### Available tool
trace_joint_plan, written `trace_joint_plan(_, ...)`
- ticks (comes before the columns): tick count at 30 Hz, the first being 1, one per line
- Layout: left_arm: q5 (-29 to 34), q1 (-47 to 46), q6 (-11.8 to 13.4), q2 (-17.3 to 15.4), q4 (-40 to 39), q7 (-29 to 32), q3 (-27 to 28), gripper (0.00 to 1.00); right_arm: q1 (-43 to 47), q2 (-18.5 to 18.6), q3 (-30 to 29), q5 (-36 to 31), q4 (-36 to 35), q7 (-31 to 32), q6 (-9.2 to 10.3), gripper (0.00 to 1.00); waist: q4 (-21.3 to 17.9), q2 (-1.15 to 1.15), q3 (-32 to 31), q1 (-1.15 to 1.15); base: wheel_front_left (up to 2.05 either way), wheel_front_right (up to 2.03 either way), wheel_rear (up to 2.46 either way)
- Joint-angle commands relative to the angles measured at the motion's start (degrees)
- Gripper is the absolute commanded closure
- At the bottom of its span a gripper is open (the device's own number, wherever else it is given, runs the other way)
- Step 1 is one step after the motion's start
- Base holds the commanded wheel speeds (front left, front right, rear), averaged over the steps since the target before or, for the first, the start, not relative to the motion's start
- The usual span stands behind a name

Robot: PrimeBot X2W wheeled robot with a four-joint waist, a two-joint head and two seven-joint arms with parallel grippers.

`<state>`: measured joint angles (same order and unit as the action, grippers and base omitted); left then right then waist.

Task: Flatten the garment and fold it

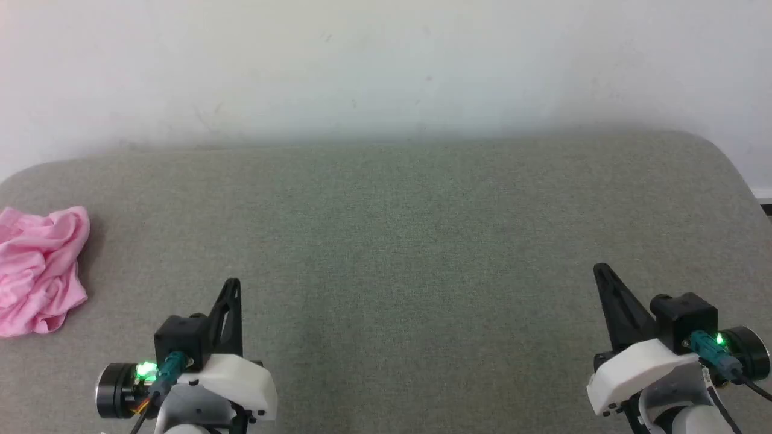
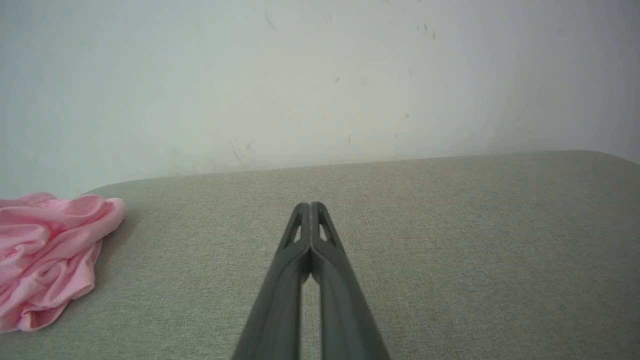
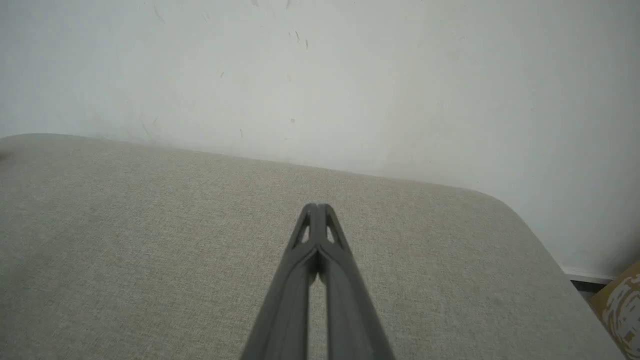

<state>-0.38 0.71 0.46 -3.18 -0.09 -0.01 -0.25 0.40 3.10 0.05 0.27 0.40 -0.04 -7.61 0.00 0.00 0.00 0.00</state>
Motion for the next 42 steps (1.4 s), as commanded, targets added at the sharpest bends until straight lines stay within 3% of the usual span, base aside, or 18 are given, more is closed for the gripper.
trace_joint_plan(1, 0.4, -0.7, -0.5, 0.3, 0.1, 0.0, 0.2, 1.0, -0.4, -0.2, 0.0, -0.3, -0.4, 0.0, 0.12, 1.0, 0.0, 0.0, 0.0, 0.0, 0.0, 0.0, 0.0)
trace_joint_plan(21, 0.4, -0.7, -0.5, 0.3, 0.1, 0.0, 0.2, 1.0, -0.4, -0.2, 0.0, -0.3, -0.4, 0.0, 0.12, 1.0, 0.0, 0.0, 0.0, 0.0, 0.0, 0.0, 0.0)
trace_joint_plan(22, 0.0, 0.0, 0.0, 0.0, 0.0, 0.0, 0.0, 0.0, 0.0, 0.0, 0.0, 0.0, 0.0, 0.0, 0.0, 0.0, 0.0, 0.0, 0.0, 0.0, 0.0, 0.0, 0.0)
trace_joint_plan(42, 0.1, -0.7, 3.0, 0.0, -0.6, -2.3, -1.7, 0.0, 0.1, 0.0, -1.4, 3.2, -1.7, -2.3, 0.02, 0.0, 1.3, 0.0, 0.5, 0.0, 0.0, 0.0, 0.0)
